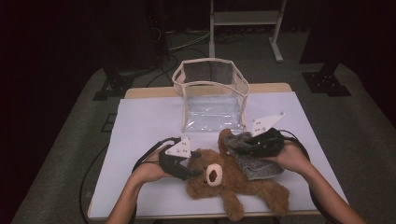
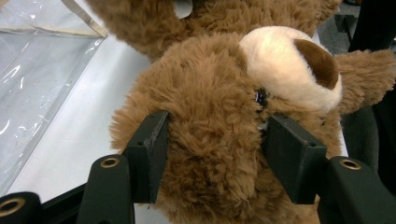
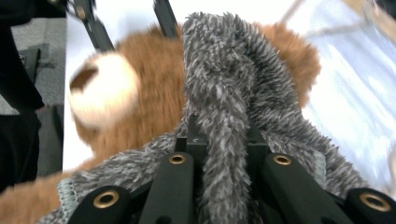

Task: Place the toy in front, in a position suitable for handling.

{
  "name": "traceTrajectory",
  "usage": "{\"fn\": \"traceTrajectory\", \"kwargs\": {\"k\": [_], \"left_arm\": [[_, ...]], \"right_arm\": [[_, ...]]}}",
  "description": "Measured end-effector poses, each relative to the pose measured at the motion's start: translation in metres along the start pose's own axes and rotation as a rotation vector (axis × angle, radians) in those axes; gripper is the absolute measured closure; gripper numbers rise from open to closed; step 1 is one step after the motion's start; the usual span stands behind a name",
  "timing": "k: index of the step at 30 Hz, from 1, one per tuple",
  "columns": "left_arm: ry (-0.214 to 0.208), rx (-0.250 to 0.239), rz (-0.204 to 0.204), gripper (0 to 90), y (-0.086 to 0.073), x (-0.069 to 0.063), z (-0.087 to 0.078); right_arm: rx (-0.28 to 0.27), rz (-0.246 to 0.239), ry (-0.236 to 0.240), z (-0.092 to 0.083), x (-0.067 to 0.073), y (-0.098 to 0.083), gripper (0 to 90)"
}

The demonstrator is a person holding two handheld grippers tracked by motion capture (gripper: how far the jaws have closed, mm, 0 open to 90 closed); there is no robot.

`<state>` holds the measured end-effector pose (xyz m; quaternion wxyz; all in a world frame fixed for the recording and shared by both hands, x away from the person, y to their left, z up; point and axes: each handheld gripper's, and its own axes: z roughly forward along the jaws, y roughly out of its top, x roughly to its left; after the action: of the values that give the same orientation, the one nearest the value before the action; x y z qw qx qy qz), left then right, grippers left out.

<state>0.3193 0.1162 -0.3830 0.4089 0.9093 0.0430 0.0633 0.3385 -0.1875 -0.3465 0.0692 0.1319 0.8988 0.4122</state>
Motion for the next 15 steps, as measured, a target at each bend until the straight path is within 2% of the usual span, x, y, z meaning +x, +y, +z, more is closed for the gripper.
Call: {"fn": "traceTrajectory", "kwargs": {"k": [3, 5, 7, 9, 12, 14, 15], "left_arm": [[0.001, 0.002, -0.001, 41.1, 0.0, -0.001, 0.0], [-0.001, 0.006, 0.002, 41.0, -0.001, -0.001, -0.001], [0.0, 0.007, 0.005, 40.9, -0.001, -0.001, -0.002], [0.001, 0.003, 0.002, 40.8, -0.002, -0.002, -0.003], [0.002, 0.012, 0.012, 40.7, -0.001, -0.002, -0.003], [0.0, 0.009, 0.009, 40.6, -0.001, -0.002, -0.003], [-0.001, 0.009, 0.006, 40.6, -0.001, -0.002, -0.003]], "right_arm": [[0.021, -0.024, 0.007, 0.013, 0.0, 0.008, 78.3], [0.039, -0.028, 0.005, 0.017, -0.003, 0.004, 78.3], [0.066, -0.011, -0.01, 0.015, -0.007, -0.005, 78.4], [0.063, 0.021, -0.016, 0.008, -0.012, -0.018, 78.4], [0.076, 0.057, -0.062, -0.011, -0.017, -0.034, 78.4], [0.077, 0.088, -0.079, -0.022, -0.019, -0.041, 78.4], [0.077, 0.087, -0.087, -0.027, -0.018, -0.043, 78.3]]}}
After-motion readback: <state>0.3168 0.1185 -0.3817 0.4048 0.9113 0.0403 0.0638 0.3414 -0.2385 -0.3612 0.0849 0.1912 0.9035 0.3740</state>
